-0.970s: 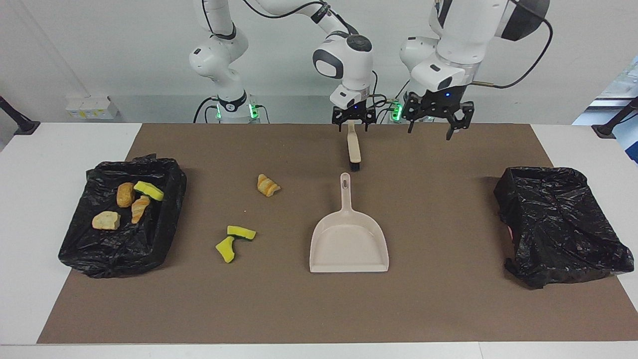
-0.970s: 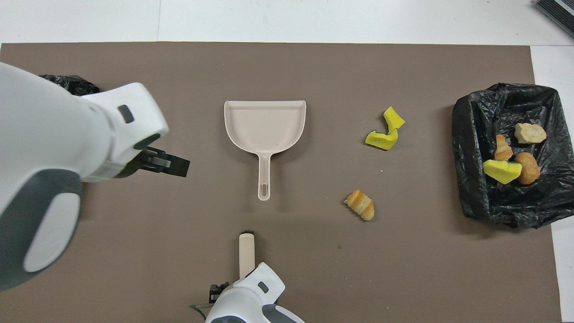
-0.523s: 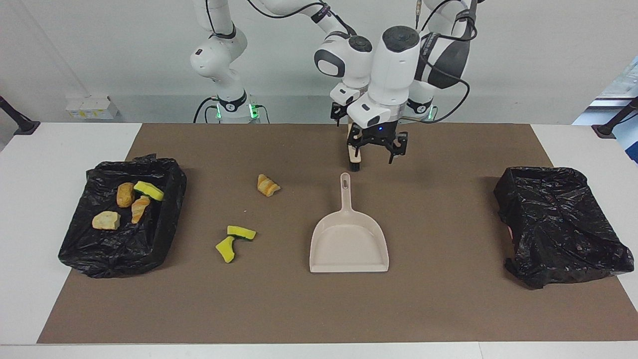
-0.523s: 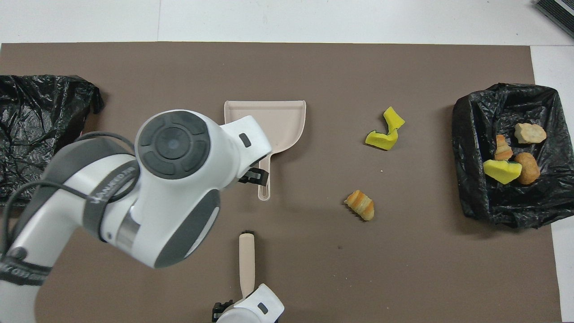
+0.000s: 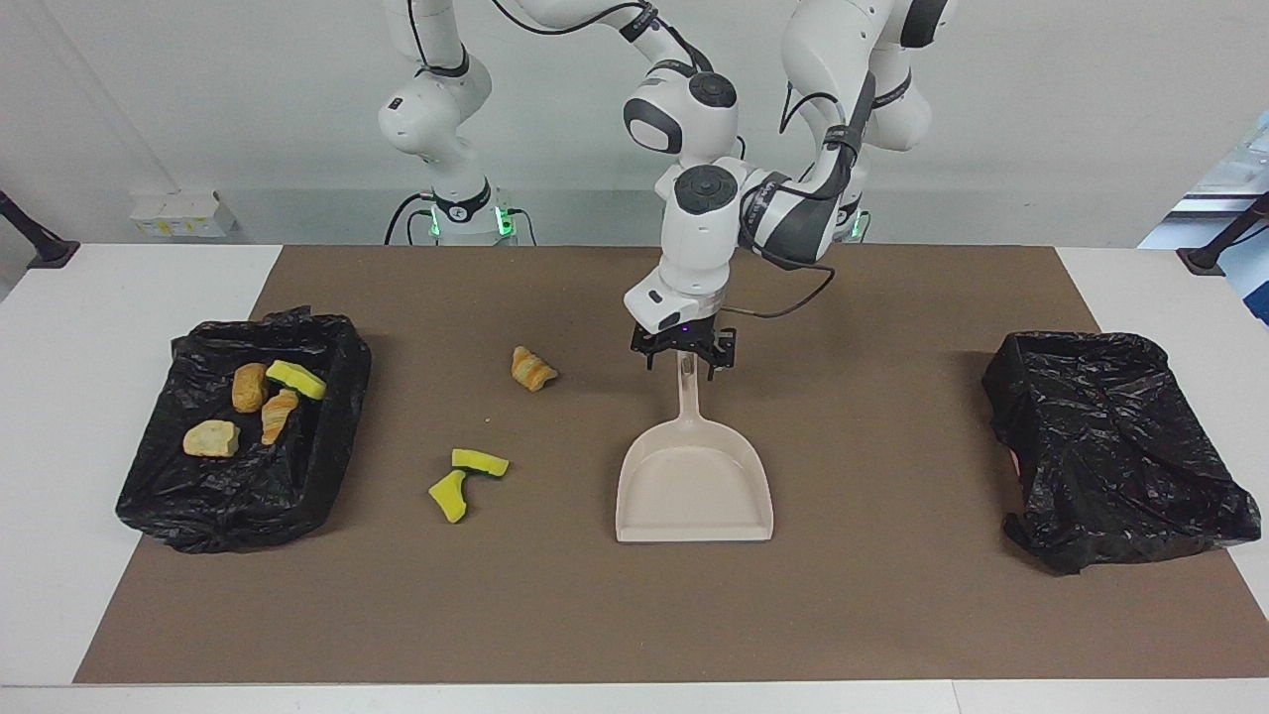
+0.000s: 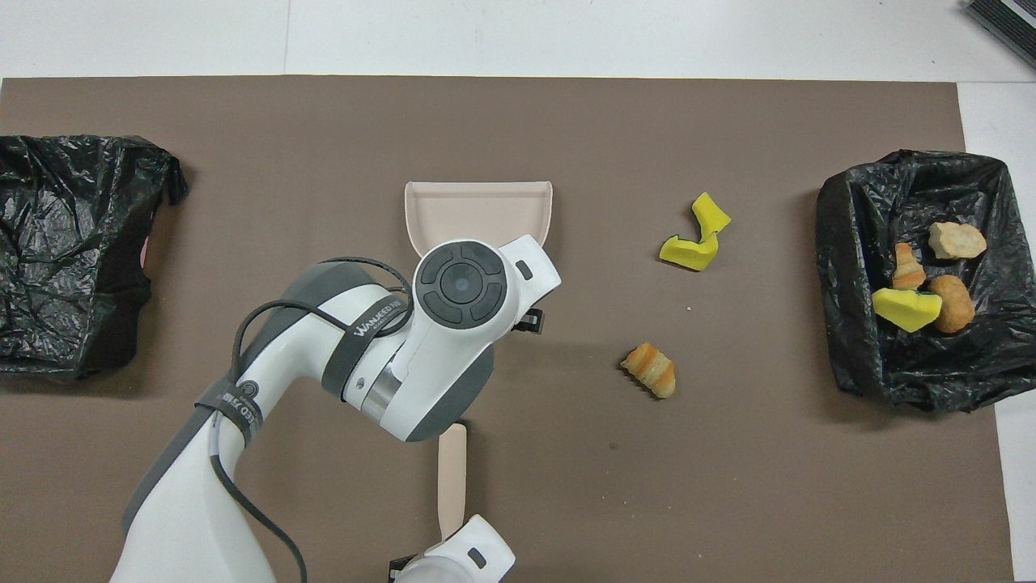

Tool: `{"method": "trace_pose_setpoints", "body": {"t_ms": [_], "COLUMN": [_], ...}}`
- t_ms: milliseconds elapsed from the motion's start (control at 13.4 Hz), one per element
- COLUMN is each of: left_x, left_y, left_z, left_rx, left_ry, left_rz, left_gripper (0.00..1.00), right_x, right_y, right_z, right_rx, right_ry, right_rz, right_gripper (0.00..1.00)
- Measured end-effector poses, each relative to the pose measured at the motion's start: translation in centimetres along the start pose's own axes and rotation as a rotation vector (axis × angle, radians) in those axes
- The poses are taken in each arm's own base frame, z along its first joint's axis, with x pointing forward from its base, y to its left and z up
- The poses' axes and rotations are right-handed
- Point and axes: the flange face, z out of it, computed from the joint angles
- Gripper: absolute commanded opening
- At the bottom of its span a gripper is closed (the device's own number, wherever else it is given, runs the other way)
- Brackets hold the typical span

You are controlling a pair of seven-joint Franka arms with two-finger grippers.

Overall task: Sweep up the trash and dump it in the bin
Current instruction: 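Grasp the dustpan handle with the left gripper while the right gripper withdraws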

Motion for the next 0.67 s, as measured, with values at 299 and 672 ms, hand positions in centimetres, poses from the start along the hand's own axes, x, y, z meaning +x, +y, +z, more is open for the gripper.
{"method": "trace_pose_setpoints", "body": {"t_ms": [299,672], "left_x": [0.4,0.4], "left_y": [-0.9,-1.3], "left_z": [2.0,3.0], "left_rx": [-0.005,-0.005], "left_ry": [0.02,0.019], "left_rz": [-0.022,-0.05], "left_gripper": [0.98,0.8], "right_x": [0.3,2.7], "right_y": [0.7,5.0], "right_z": [-0.4,-5.5], "right_rx": [-0.053,-0.105], "right_ry": [-0.032,-0.077], "right_rz": [0.012,0.074], "right_gripper": [0.0,0.0]}}
